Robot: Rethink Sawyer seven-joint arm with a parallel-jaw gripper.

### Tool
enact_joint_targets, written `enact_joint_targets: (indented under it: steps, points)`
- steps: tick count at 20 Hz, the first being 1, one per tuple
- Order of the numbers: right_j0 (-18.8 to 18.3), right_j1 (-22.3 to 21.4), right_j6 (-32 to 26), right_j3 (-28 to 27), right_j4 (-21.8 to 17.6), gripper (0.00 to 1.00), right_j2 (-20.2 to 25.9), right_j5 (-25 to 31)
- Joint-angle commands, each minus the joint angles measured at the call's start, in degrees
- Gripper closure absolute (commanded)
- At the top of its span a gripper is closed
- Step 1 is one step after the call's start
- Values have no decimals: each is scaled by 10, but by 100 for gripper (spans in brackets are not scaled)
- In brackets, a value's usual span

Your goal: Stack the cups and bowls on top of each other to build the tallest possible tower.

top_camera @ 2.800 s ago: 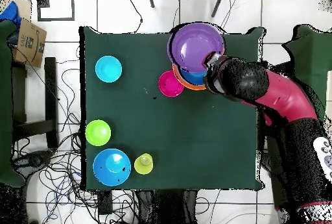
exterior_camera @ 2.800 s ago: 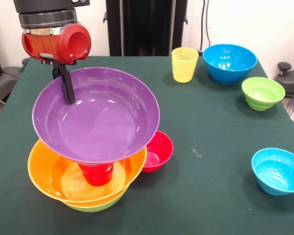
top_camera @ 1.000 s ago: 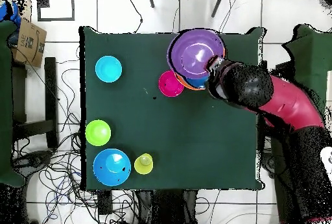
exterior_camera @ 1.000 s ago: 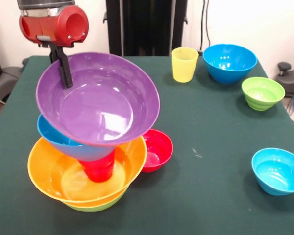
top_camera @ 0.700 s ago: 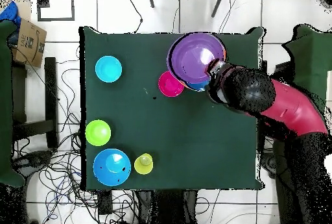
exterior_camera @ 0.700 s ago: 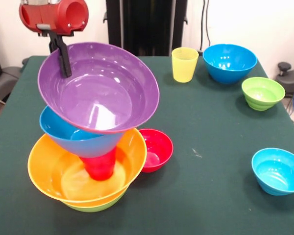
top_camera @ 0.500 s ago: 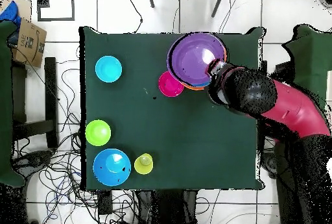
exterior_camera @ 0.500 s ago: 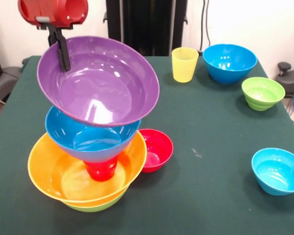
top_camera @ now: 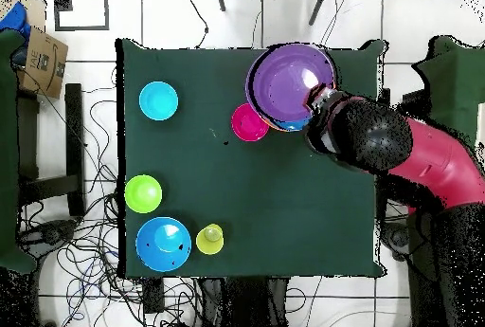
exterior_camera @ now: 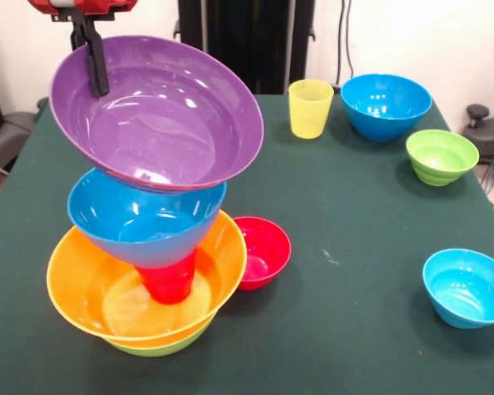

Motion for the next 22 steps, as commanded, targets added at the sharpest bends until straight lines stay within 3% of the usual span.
enact_joint_targets:
  steps: [1,12,22]
  points:
    - [0,6,-31,36,3,100,24,63]
    - [1,16,-23,41,2,100,25,42]
    - [8,25,-28,42,-22,100,9,42]
